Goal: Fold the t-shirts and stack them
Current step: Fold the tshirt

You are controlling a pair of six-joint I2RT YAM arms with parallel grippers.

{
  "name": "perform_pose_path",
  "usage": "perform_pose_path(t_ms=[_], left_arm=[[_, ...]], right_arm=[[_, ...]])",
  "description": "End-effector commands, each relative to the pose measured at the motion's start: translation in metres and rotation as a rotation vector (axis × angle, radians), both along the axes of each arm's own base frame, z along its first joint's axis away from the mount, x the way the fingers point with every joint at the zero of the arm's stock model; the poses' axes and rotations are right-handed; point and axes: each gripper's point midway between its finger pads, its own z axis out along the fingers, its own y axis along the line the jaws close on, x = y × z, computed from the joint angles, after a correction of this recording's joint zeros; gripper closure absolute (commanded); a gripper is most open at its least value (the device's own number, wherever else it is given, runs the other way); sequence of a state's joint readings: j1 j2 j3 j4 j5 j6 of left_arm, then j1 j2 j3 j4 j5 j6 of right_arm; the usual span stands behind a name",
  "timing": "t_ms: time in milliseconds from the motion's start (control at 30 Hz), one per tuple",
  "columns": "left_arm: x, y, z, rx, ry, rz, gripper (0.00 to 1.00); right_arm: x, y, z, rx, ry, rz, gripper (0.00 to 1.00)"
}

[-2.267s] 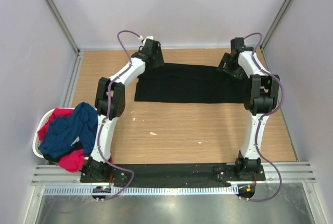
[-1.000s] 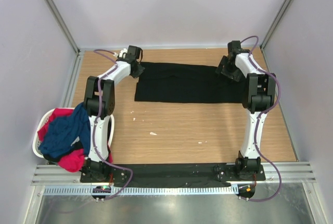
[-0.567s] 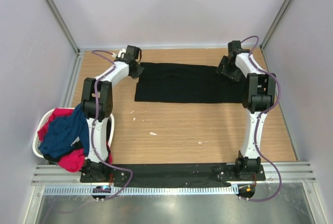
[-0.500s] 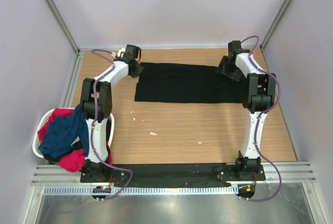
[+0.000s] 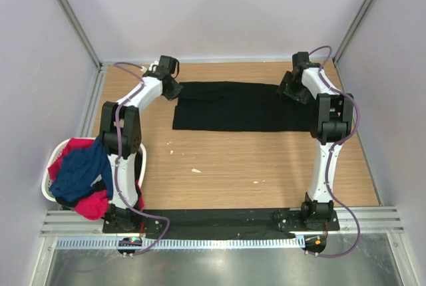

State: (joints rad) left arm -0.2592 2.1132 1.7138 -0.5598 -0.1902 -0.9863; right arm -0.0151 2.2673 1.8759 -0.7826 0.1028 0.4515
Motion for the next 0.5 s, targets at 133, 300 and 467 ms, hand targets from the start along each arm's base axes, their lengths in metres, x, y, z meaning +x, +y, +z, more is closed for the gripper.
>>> perform_pose_path(t_ms=[133, 300, 467], left_arm=[[-0.005, 0.013, 0.041, 0.024, -0.053, -0.004, 1.00], [-0.001, 0.018, 0.037, 0.048, -0.047, -0.028, 1.00], [0.012, 0.010, 0.033, 0.047, -0.064, -0.080, 1.00]], right_arm=[[-0.001, -0.012, -0.011, -0.024, 0.021, -0.027, 0.18], [0.008, -0.005, 0.002, 0.011, -0.012, 0.006, 0.18], [0.039, 0.005, 0.048, 0.050, -0.143, 0.082, 0.18]])
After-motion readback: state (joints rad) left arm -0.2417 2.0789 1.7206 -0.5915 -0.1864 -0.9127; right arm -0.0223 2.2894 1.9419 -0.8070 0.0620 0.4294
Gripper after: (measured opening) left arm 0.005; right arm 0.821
